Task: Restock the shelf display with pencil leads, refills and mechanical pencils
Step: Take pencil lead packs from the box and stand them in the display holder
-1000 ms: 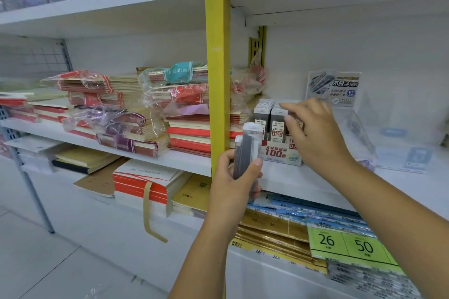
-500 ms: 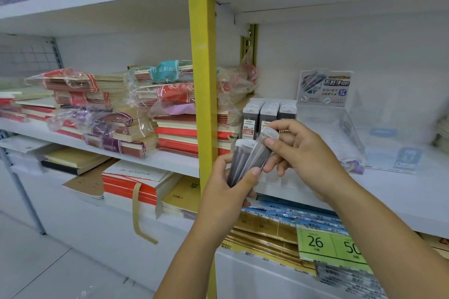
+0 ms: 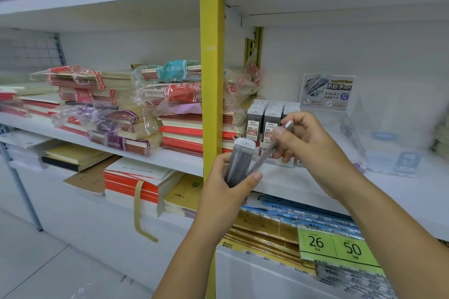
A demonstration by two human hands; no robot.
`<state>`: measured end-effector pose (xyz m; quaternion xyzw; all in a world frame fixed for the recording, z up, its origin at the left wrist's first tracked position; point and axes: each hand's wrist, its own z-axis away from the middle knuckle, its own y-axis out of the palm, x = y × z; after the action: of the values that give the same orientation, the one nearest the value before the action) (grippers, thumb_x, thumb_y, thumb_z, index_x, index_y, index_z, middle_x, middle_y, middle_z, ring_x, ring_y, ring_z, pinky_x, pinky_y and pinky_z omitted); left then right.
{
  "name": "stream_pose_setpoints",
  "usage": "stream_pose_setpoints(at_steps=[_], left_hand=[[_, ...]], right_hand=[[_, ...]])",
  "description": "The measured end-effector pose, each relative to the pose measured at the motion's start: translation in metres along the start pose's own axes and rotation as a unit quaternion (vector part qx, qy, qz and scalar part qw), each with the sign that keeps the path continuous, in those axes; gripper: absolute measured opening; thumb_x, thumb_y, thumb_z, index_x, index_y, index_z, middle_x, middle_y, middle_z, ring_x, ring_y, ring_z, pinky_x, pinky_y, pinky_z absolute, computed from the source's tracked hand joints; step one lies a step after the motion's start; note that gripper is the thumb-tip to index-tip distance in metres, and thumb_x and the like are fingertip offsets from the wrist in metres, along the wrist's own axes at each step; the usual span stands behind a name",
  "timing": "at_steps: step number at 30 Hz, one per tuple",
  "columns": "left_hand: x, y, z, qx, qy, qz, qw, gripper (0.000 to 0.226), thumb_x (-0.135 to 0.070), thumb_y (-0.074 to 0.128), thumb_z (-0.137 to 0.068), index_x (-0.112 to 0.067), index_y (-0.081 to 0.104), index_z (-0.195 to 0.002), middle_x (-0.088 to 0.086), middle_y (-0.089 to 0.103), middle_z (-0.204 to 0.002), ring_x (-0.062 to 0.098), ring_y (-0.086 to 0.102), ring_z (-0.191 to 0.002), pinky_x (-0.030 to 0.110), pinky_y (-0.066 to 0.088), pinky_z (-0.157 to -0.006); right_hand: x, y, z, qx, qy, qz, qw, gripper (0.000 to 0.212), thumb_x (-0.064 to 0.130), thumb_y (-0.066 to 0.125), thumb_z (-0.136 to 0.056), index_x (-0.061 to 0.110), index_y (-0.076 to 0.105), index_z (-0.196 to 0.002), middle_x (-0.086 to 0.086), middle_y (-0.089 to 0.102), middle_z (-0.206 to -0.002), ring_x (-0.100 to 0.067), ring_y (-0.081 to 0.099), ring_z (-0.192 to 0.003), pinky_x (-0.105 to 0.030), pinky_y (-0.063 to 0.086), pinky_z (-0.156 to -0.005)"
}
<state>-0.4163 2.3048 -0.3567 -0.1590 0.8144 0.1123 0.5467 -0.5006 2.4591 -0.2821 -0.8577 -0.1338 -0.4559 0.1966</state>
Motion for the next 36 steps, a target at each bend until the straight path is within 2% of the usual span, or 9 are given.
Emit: stream_pose_setpoints(at_steps=[3,7,12,16,18,22,26,29,36], left_hand=[[0.001,-0.002,-0.001,-0.006,-0.010,-0.001,1.000,0.037,-0.041,0.076,-0.083,-0.047,0.053,-0.111,-0.014,0.065,-0.090,0.003,0.065,-0.072,0.017,0.054,-0.059],[0.002,-0.006,-0.005,-0.011,-0.038,0.033,0.999,0.018,-0.038,0.061,-0.096,-0.041,0.054,-0.112,-0.007,0.066,-0.084,0.003,0.062,-0.062,0.016,0.051,-0.058],[0.003,-0.008,-0.011,-0.015,-0.047,0.072,0.996,0.012,-0.028,0.051,-0.103,-0.038,0.055,-0.109,-0.012,0.067,-0.078,0.006,0.062,-0.065,0.021,0.054,-0.060],[0.005,-0.008,-0.013,-0.020,-0.044,0.080,0.996,0.012,-0.029,0.051,-0.102,-0.038,0.055,-0.110,-0.013,0.068,-0.078,0.006,0.062,-0.065,0.022,0.054,-0.062],[0.005,-0.008,-0.014,-0.020,-0.042,0.078,0.996,0.013,-0.030,0.052,-0.102,-0.039,0.055,-0.110,-0.013,0.068,-0.079,0.006,0.062,-0.066,0.021,0.053,-0.061],[0.005,-0.008,-0.015,-0.021,-0.042,0.076,0.996,0.014,-0.030,0.052,-0.102,-0.041,0.054,-0.110,-0.012,0.069,-0.083,0.006,0.063,-0.066,0.019,0.053,-0.062],[0.005,-0.009,-0.016,-0.017,-0.043,0.077,0.996,0.016,-0.028,0.051,-0.102,-0.042,0.054,-0.110,-0.011,0.070,-0.084,0.007,0.064,-0.068,0.019,0.054,-0.062],[0.004,-0.009,-0.016,-0.013,-0.041,0.082,0.996,0.017,-0.026,0.051,-0.102,-0.042,0.054,-0.110,-0.011,0.070,-0.084,0.007,0.064,-0.068,0.019,0.055,-0.062],[0.001,-0.006,-0.012,0.000,-0.043,0.090,0.995,0.024,-0.020,0.052,-0.102,-0.042,0.056,-0.110,-0.007,0.071,-0.089,0.008,0.066,-0.071,0.019,0.055,-0.064]], right_hand=[[-0.003,0.003,-0.002,-0.035,0.005,0.039,0.999,0.013,0.025,0.058,-0.095,0.033,0.049,-0.100,0.008,0.071,-0.092,-0.002,0.064,-0.068,-0.014,0.046,-0.058],[0.003,-0.005,-0.003,-0.075,-0.007,0.059,0.995,0.028,0.016,0.051,-0.099,0.034,0.041,-0.118,0.016,0.071,-0.104,0.001,0.067,-0.087,-0.019,0.054,-0.067],[0.017,-0.017,-0.010,-0.173,-0.106,0.140,0.969,0.028,0.015,0.059,-0.094,0.024,0.039,-0.111,0.004,0.069,-0.104,0.000,0.066,-0.092,-0.018,0.056,-0.066],[0.029,-0.024,-0.030,-0.130,-0.144,0.272,0.942,0.026,0.014,0.064,-0.091,0.030,0.046,-0.100,0.014,0.065,-0.094,0.012,0.060,-0.083,-0.003,0.044,-0.066],[0.031,-0.025,-0.040,-0.092,-0.137,0.320,0.933,0.027,0.014,0.065,-0.090,0.033,0.048,-0.099,0.015,0.064,-0.092,0.006,0.062,-0.085,-0.009,0.047,-0.070],[0.025,-0.022,-0.057,-0.032,-0.096,0.384,0.918,0.024,0.016,0.068,-0.087,0.029,0.056,-0.104,0.009,0.064,-0.097,-0.010,0.062,-0.089,-0.036,0.053,-0.082],[0.011,-0.017,-0.067,-0.010,-0.073,0.423,0.903,0.029,0.017,0.068,-0.087,0.025,0.059,-0.113,0.005,0.061,-0.105,-0.011,0.058,-0.091,-0.033,0.051,-0.083],[-0.003,-0.015,-0.066,-0.030,-0.091,0.488,0.868,0.035,0.023,0.066,-0.088,0.024,0.059,-0.123,0.006,0.048,-0.109,-0.012,0.047,-0.104,-0.028,0.041,-0.087],[-0.022,-0.014,-0.052,-0.068,-0.141,0.593,0.790,0.042,0.027,0.051,-0.097,0.029,0.050,-0.139,-0.003,0.047,-0.137,-0.023,0.029,-0.121,-0.041,0.025,-0.101]])
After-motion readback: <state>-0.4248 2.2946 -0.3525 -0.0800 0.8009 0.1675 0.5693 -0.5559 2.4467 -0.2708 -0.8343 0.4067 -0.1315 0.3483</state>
